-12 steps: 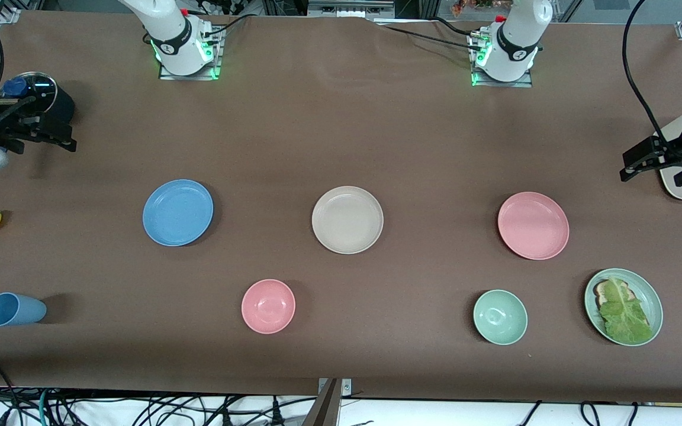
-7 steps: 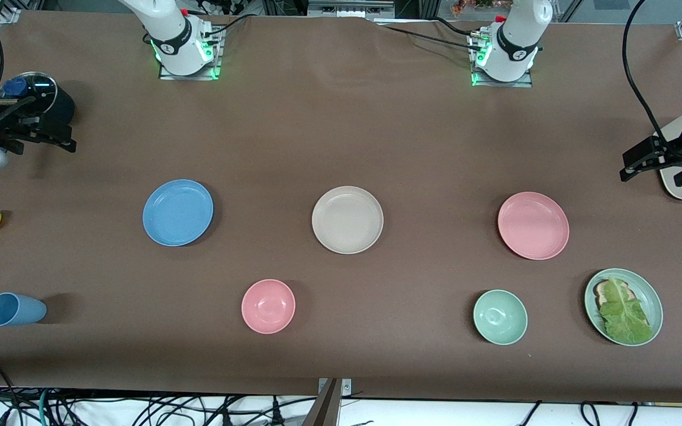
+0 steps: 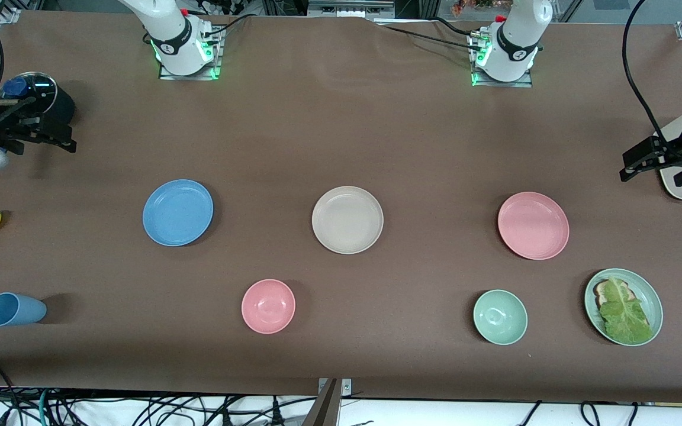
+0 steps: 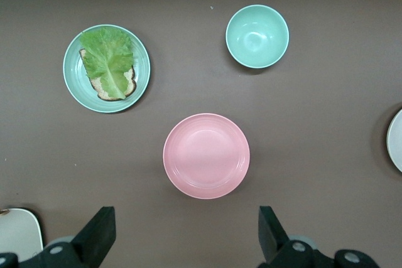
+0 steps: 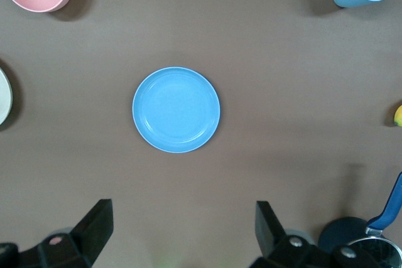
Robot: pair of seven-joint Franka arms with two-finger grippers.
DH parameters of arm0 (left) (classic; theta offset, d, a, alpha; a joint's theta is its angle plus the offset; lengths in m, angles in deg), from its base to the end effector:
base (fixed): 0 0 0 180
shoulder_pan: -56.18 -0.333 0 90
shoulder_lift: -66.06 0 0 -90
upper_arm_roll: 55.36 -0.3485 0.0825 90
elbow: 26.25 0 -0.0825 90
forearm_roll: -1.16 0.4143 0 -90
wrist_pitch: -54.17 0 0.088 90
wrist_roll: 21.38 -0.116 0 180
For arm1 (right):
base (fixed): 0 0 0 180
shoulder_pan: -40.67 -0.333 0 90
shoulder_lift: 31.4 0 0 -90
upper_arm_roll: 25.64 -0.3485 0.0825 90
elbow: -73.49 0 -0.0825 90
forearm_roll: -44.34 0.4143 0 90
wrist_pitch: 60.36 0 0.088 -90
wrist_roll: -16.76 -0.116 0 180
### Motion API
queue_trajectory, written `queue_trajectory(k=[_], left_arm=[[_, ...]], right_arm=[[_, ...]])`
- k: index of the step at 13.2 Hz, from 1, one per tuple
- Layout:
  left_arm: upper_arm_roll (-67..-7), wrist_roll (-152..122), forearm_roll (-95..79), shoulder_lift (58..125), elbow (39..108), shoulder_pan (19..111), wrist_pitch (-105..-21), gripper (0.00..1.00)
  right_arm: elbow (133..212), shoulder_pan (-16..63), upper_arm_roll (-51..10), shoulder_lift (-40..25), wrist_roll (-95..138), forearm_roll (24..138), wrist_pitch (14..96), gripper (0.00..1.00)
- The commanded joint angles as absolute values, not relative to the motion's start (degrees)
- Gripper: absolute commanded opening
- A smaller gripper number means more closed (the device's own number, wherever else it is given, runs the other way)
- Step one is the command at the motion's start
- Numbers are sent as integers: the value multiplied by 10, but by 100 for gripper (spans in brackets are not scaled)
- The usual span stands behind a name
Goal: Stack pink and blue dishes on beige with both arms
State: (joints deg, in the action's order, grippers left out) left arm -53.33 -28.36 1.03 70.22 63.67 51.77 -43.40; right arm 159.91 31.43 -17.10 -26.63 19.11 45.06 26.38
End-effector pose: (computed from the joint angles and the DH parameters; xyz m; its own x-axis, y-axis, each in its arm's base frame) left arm 0.6210 0.0264 0.6170 0.9949 -0.0797 0.0611 -0.0797 -0.9968 -0.0026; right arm 0.6055 0.0128 0.6254 0.9956 0.0534 -0.0766 0.0533 -0.9986 -0.0034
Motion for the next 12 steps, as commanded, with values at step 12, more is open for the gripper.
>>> queue_trajectory(k=[12], left_arm=[[-533,-284,-2,724,621,527,-430,100]], right_arm=[[1594,315,-172,-267,185,451,259,100]])
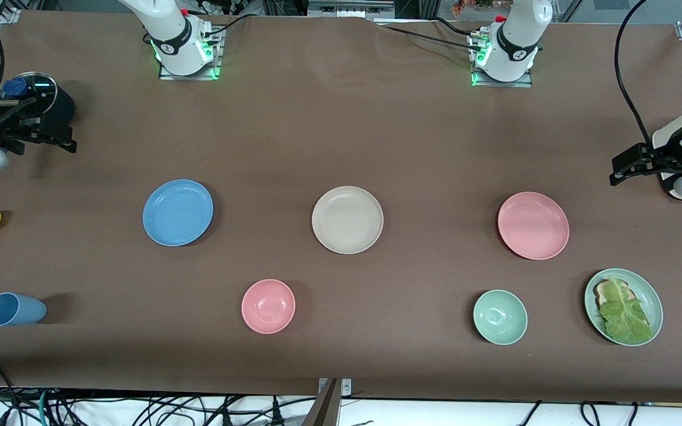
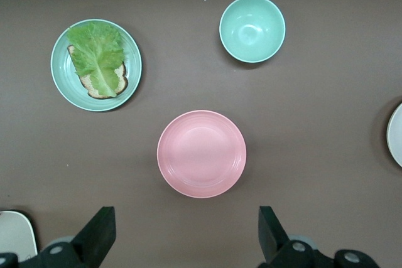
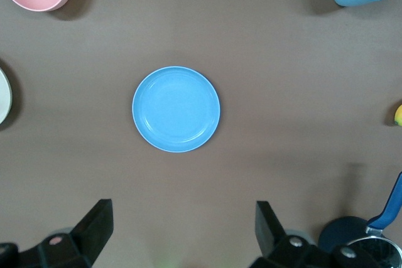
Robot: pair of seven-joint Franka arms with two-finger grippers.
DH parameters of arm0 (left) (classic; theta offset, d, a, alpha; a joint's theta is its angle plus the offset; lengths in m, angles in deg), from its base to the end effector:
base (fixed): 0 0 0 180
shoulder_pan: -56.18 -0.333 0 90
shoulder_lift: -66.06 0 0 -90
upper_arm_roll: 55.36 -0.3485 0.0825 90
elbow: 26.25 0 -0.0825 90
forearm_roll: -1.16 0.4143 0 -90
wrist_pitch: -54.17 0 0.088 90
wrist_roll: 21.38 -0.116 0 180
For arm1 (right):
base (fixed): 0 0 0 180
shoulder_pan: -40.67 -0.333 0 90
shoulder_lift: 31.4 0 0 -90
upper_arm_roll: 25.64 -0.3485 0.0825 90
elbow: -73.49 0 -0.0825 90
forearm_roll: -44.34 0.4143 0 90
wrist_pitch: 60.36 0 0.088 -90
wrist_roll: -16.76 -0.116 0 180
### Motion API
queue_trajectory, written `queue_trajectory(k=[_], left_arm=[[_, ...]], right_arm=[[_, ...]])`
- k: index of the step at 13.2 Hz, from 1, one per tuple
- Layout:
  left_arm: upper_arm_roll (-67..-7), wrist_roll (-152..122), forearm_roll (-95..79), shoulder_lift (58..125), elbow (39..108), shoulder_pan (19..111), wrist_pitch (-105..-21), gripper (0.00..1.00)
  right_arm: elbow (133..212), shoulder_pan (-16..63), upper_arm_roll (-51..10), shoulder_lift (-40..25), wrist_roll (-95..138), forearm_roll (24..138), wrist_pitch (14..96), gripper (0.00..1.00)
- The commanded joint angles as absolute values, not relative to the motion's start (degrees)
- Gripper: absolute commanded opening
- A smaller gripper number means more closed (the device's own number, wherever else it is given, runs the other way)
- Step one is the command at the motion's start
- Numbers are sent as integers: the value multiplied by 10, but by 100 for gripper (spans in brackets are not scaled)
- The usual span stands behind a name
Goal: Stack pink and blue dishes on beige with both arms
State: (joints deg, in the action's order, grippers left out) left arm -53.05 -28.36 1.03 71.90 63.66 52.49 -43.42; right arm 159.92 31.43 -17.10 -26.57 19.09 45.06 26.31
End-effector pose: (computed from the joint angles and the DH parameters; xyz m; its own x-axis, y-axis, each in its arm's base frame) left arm 0.6295 0.0162 0.5988 0.9948 -0.0970 0.0327 -0.0971 -0.9953 0.0024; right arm 0.6056 0.0129 0.6245 0.9955 0.0531 -0.0790 0.0530 -0.9986 -0.0033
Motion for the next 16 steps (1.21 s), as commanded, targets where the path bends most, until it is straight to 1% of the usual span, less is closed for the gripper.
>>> queue_trajectory(k=[1,4,16], left_arm=[[-533,-284,-2,724,618,526,-430,100],[-533,-285,-2,733,601,524,-430,100],[-533,-286,4,736,600,521,-430,100]], right_arm=[[1594,315,-172,-267,185,452,260,100],[1594,316,-172,-267,185,452,260,100],[1592,315,-172,-267,190,453,266,100]])
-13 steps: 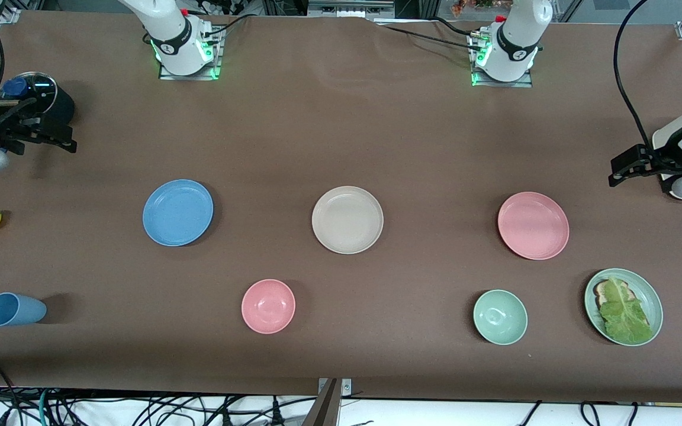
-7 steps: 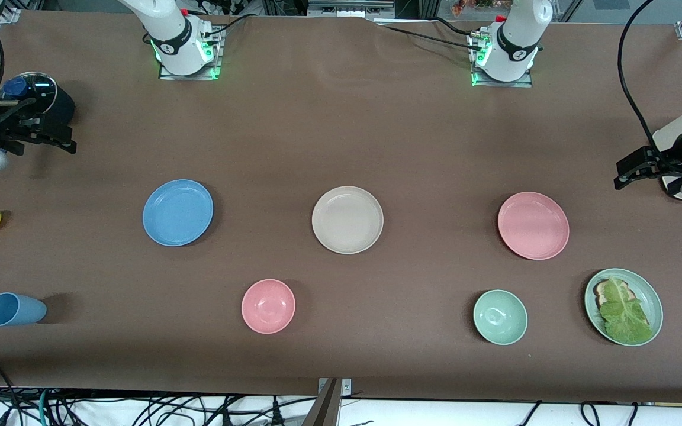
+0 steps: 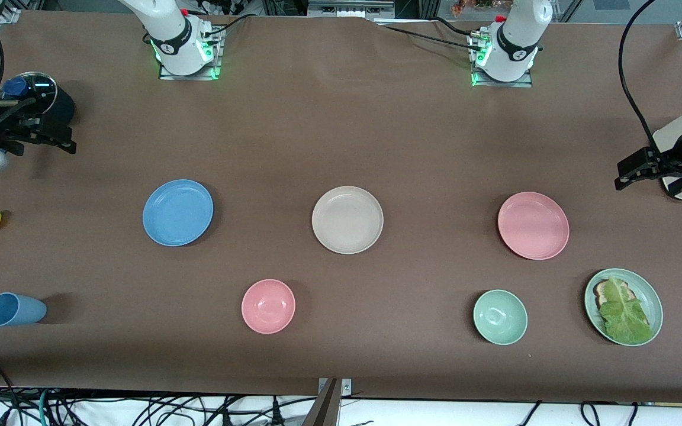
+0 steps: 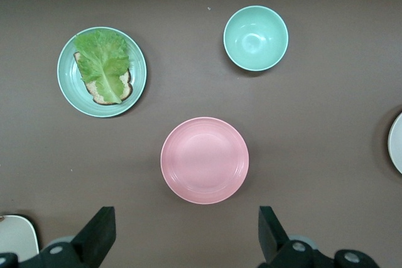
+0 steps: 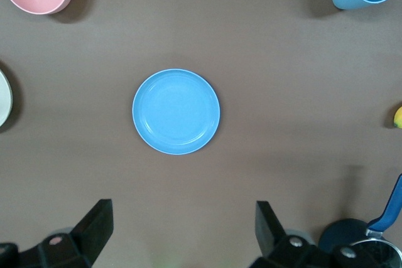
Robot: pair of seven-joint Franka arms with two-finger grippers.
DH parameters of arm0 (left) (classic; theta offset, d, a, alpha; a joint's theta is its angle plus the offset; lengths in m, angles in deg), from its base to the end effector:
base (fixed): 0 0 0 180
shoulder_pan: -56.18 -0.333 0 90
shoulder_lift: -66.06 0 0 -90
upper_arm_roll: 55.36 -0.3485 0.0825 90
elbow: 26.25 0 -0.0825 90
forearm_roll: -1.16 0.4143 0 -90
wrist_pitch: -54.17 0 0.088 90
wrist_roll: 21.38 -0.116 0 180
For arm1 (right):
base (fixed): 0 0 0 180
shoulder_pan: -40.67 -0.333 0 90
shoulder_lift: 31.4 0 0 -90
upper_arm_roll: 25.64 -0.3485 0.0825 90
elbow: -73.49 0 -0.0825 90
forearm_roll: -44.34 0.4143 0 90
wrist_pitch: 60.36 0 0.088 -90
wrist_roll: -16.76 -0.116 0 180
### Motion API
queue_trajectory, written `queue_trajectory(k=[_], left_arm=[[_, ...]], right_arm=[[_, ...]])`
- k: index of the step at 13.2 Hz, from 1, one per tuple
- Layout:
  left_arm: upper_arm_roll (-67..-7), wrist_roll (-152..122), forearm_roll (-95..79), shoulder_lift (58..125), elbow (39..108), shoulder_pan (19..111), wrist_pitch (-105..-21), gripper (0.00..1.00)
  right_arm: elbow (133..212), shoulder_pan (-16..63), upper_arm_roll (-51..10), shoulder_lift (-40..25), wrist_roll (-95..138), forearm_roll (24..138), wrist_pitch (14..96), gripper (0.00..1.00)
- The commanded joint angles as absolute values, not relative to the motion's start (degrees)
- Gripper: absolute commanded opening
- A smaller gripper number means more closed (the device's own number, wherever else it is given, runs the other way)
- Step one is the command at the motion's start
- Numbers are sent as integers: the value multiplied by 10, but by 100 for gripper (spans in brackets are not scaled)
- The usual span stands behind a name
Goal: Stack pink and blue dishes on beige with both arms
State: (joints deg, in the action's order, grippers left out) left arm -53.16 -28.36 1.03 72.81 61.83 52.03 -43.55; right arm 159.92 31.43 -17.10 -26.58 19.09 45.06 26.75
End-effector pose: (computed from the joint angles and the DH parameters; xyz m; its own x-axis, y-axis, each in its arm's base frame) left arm 0.6360 0.0228 0.6053 0.9949 -0.0869 0.0510 -0.0871 -0.9962 0.0006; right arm 0.6065 0.0129 0.6253 0.9960 0.0531 -0.0712 0.0530 -0.9986 -0.0030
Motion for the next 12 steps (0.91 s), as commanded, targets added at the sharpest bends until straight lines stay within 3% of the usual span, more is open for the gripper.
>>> queue_trajectory(k=[1,6,12], left_arm=[[-533,-286,6,734,600,521,-430,100],[-535,-276,35,783,595,519,-444,100],[-538,-286,-2,907,594,470,-444,100]], right_arm=[[1592,316,-172,-267,190,453,266,100],[1592,316,-172,-267,189,455,268,100],[1592,316,-172,-267,184,456,273,100]])
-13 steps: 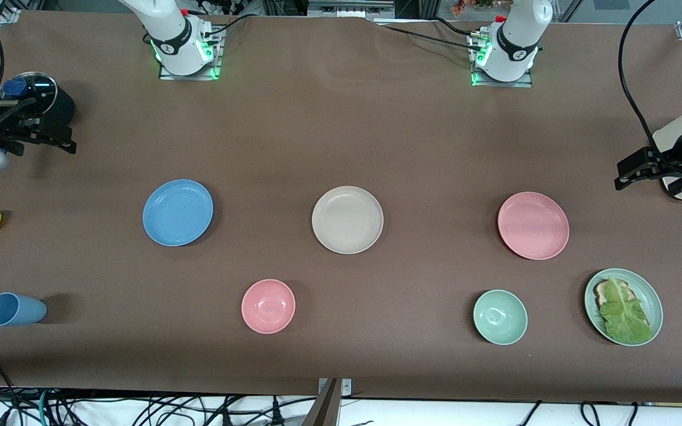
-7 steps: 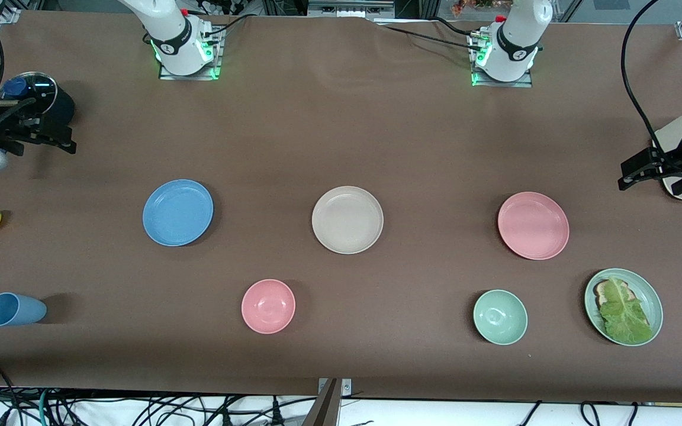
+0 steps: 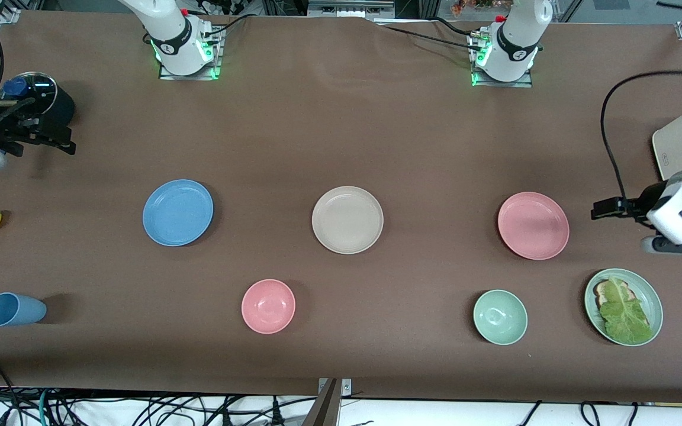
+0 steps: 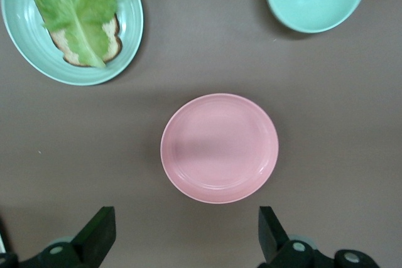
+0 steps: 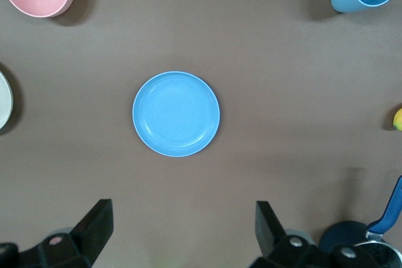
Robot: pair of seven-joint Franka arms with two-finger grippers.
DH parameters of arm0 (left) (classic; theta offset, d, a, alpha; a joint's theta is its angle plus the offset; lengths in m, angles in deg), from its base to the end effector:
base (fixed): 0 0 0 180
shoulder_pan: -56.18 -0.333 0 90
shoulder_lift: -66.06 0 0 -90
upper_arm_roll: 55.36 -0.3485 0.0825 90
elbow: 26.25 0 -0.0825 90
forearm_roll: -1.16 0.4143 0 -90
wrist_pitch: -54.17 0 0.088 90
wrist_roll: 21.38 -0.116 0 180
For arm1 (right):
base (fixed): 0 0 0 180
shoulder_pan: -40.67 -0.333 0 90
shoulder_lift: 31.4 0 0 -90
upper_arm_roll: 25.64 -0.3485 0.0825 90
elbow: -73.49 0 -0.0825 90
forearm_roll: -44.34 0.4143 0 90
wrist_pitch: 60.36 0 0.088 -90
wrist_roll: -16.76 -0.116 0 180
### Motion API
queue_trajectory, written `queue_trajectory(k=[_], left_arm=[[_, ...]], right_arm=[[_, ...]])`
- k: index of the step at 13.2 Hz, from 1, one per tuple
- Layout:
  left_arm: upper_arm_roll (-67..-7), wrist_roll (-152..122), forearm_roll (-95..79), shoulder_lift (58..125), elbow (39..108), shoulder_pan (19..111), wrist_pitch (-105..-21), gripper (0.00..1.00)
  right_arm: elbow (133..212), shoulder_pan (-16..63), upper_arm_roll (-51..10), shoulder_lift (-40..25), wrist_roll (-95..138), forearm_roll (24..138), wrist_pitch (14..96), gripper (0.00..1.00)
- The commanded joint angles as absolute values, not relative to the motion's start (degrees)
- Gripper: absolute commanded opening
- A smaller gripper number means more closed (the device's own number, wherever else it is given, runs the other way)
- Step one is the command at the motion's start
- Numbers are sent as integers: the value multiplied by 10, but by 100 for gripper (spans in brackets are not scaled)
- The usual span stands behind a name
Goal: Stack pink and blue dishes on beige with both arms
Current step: 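Reach the left gripper to the pink plate rim and grasp it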
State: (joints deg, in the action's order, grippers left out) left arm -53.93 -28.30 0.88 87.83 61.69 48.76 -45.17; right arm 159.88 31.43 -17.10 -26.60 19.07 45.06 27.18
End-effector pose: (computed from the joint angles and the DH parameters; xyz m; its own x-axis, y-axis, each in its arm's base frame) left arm 0.6855 0.0736 0.4341 0.9841 -0.0170 -0.1769 -0.0109 -0.9993 0.0354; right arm 0.6073 0.0129 0.6264 0.9966 0.0528 -0.0627 0.0527 -0.9986 -0.0027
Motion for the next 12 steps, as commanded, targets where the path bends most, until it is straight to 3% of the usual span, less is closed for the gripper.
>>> queue_trajectory(k=[1,4,8,12], left_arm=[[-537,-286,2,923,601,456,-444,100],[-537,-313,1,957,639,448,-465,100],[-534,-329,5,921,806,445,-655,100],[-533,-411,4,928,876,415,-755,100]], right_arm=[[1593,316,-172,-267,189,456,279,100],[1592,320,-170,-260,188,457,286,100],[1588,343,-169,-257,188,464,303,100],[1589,341,-169,-259,191,459,295,100]])
